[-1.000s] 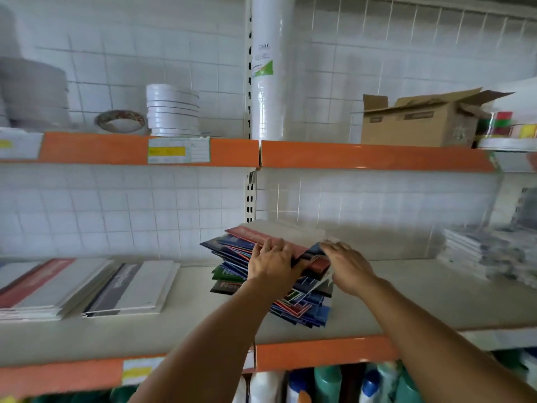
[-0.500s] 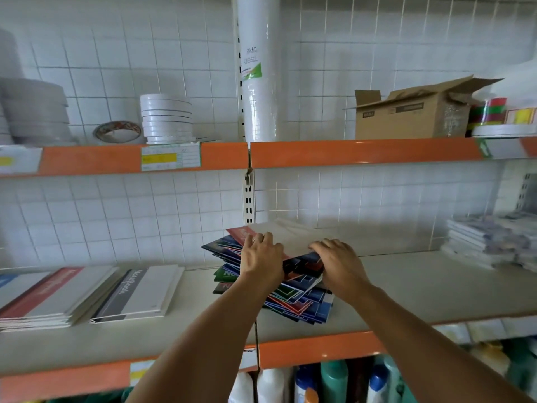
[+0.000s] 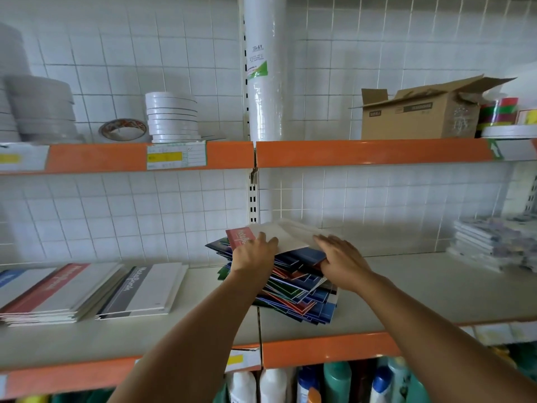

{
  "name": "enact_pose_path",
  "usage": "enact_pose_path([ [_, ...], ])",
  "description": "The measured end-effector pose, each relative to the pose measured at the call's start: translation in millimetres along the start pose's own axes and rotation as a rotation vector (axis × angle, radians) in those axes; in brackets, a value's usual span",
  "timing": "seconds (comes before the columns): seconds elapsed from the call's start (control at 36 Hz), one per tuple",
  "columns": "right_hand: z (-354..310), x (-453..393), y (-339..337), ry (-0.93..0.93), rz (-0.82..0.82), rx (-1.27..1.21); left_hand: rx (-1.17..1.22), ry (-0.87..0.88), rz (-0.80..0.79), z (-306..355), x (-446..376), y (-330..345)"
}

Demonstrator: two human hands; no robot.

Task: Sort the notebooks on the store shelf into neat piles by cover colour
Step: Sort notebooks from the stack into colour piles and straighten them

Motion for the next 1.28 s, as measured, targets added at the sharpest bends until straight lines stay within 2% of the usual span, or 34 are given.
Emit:
enact_pose_path([
  [0.08, -2, -5, 2, 0.011, -0.043, 0.021, -0.002, -0.005, 0.011, -4, 3, 3],
  [0.22, -5, -4, 0, -0.119, 0.107, 0.201, 0.026, -0.027, 0.000, -9, 8, 5],
  [0.44, -13, 5, -3, -0.248, 0.124, 0.259, 0.029, -0.061, 0.025, -20, 26, 1],
  [0.72, -28, 26, 1, -0.322, -0.001, 0.369, 0.164, -0.120, 0.086, -45, 74, -9],
  [0.94, -65, 36, 5, -0.335, 0.012, 0.367, 0.056, -0.192, 0.035, -84, 119, -4],
  [1.28, -163, 40, 37, -0.369, 0.032, 0.353, 0.073, -0.232, -0.006, -176, 187, 24],
])
Point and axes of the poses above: each hand's wrist, its own x-axis away from the middle knuckle, its own y-axis out of the palm, z = x × y, the point moved 4 cm from there along -x, towards the middle knuckle, and after that the axes turned 8 degrees about -x, right-handed, at the moved point
